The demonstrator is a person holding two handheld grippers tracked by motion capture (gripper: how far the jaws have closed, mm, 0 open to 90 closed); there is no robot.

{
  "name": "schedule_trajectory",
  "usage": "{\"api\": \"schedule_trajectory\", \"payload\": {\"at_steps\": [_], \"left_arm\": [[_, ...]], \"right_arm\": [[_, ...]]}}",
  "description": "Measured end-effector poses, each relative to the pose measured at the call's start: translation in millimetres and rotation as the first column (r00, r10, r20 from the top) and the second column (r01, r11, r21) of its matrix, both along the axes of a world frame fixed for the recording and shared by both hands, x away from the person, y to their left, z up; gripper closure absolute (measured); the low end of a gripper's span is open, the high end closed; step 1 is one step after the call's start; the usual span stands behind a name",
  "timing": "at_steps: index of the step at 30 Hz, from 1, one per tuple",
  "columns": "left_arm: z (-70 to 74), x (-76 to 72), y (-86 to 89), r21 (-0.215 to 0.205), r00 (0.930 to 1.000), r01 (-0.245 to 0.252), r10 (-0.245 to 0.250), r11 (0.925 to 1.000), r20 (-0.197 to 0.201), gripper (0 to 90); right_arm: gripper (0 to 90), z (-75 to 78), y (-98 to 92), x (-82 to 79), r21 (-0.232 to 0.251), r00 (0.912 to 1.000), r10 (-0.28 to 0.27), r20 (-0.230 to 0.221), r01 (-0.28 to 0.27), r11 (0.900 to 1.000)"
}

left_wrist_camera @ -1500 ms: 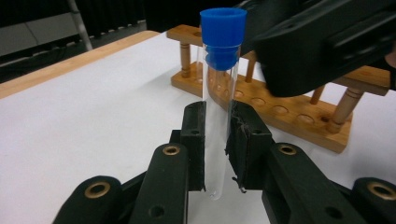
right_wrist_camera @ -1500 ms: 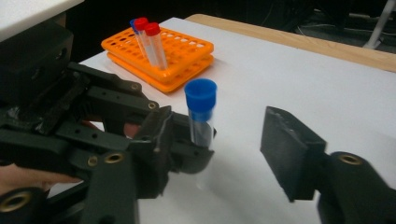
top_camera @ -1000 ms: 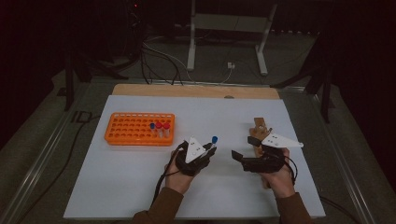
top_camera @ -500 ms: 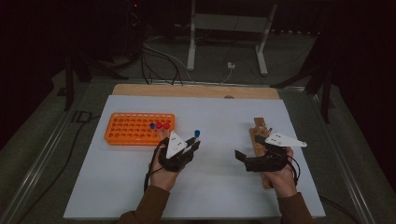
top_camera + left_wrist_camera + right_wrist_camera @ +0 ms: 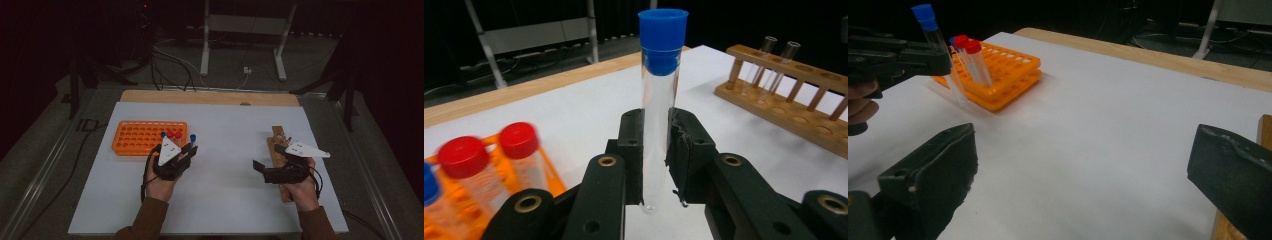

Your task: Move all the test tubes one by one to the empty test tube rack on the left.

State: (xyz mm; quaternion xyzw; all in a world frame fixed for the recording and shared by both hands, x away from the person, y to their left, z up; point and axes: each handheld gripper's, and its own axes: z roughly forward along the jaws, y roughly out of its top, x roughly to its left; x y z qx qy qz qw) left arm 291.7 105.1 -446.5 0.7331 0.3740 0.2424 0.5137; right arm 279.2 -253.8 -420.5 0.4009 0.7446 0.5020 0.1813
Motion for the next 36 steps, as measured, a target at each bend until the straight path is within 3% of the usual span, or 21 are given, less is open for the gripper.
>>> {"api": "schedule_trajectory", "payload": {"at_steps": [5,14,23,36], "left_arm": [[3.9,1.1,12.7,-0.02,0.9998,-0.02,0.02,0.9996,0.0,77.1],[5.8,6.1,30.4,-0.011,0.9982,-0.06,0.06,0.9981,0.006,77.1],[4.5,12.3,49.0,0.004,0.9932,-0.116,0.116,0.9933,0.015,77.1],[-2.1,20.9,65.9,0.018,0.9805,-0.196,0.196,0.9804,0.017,77.2]], "right_arm": [[0.3,0.4,-1.2,0.1,0.005,1.0,-0.001,0.002,0.001,1.0],[0.3,0.6,-2.8,0.2,0.015,1.0,-0.005,0.0,0.005,1.0],[0.3,0.4,-4.1,0.5,0.024,1.0,-0.004,-0.003,0.004,1.0],[0.3,0.1,-3.4,0.5,0.022,1.0,0.0,-0.003,0.0,1.0]]}}
